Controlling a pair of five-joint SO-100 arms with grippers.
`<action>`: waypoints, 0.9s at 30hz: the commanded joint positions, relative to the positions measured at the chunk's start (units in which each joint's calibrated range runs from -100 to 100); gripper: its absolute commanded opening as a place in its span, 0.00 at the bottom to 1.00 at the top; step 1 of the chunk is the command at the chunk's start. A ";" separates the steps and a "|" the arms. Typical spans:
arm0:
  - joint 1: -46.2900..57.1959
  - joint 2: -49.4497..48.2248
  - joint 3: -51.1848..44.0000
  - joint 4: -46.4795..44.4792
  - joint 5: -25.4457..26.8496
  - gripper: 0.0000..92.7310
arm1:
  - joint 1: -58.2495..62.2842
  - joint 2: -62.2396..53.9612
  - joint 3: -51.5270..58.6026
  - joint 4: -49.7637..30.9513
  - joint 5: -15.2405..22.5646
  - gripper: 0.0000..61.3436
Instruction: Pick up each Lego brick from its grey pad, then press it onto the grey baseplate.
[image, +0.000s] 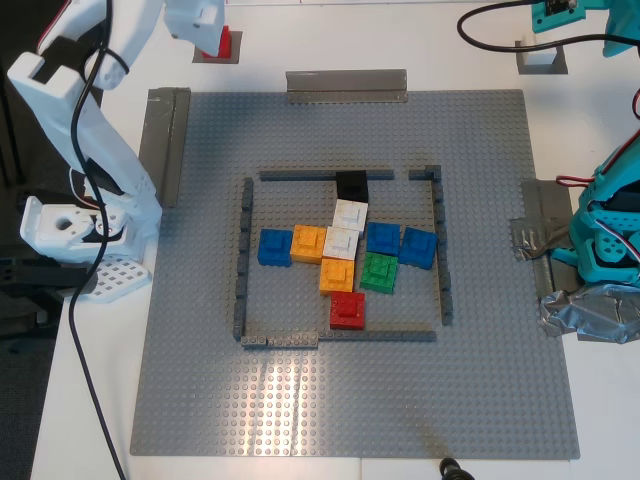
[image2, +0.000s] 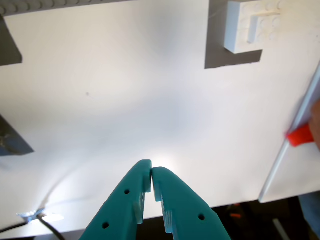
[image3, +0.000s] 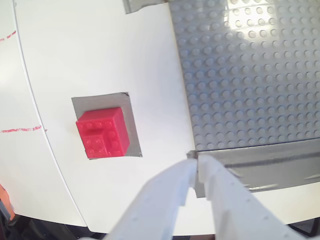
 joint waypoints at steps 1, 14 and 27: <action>0.32 -2.51 -1.17 -0.31 0.28 0.00 | -2.35 3.27 -9.70 -0.28 -0.20 0.00; 0.24 -2.51 -1.08 0.26 0.28 0.00 | -4.96 20.36 -31.82 0.45 3.95 0.00; -0.19 -2.51 -1.17 0.26 0.28 0.00 | -11.27 30.66 -43.65 -0.52 3.32 0.09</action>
